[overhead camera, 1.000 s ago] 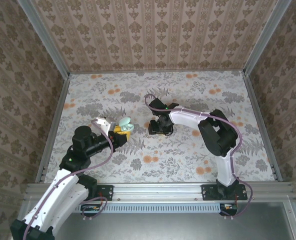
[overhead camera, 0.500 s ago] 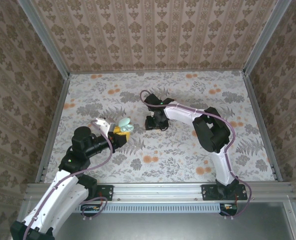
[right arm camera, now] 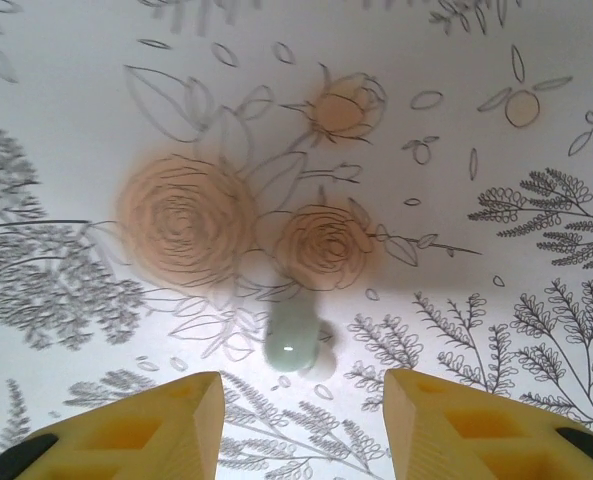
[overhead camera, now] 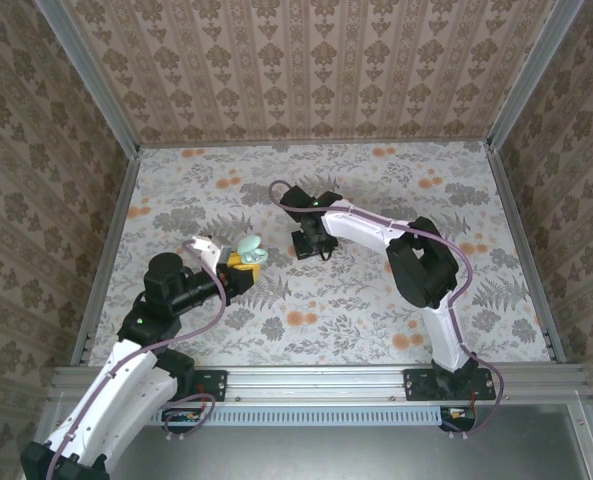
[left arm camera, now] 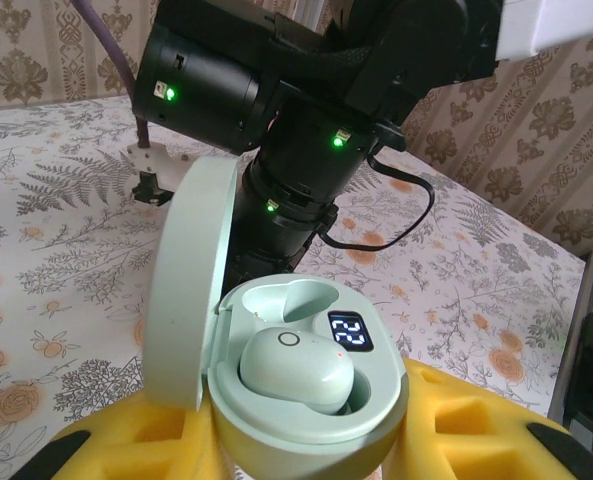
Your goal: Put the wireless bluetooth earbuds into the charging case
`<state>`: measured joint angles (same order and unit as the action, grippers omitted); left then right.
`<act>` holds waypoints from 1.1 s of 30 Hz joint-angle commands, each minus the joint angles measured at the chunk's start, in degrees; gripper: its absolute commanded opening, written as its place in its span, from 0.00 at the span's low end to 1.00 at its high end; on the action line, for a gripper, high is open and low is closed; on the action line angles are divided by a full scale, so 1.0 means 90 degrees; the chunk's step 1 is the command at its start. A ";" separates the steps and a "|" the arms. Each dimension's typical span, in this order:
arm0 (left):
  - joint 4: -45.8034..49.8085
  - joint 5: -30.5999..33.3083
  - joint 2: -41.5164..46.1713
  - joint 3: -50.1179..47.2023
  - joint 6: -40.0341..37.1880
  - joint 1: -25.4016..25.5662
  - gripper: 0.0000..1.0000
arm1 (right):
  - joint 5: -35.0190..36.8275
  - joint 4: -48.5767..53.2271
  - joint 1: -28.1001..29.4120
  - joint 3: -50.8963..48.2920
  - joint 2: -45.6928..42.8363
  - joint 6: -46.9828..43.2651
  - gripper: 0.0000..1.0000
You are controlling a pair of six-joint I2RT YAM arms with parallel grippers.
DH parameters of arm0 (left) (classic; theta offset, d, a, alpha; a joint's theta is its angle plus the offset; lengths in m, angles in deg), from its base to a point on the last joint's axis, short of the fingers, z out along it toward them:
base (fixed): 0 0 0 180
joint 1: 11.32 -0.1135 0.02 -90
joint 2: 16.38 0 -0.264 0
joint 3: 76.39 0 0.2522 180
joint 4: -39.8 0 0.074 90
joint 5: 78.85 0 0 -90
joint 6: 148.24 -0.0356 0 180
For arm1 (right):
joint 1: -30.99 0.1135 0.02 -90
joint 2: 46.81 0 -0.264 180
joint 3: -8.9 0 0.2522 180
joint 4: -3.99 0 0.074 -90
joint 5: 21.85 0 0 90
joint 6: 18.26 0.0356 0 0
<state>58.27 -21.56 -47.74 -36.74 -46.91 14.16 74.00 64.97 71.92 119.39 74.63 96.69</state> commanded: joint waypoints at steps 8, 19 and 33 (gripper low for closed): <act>0.0000 0.0000 0.0071 0.0026 -0.0136 0.0027 0.18 | 0.0687 0.0771 0.0269 0.0812 0.0400 -0.0401 0.43; 0.0036 0.0012 0.0092 0.0022 -0.0174 0.0024 0.18 | 0.0735 0.1071 0.0276 0.1155 0.0875 -0.0478 0.34; 0.0092 0.0031 0.0008 0.0119 -0.0239 0.0021 0.18 | 0.0805 0.1120 0.0267 0.1283 0.1201 -0.0595 0.31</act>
<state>58.31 -21.56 -47.78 -36.74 -47.56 14.16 79.60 72.45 74.63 129.07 83.88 92.47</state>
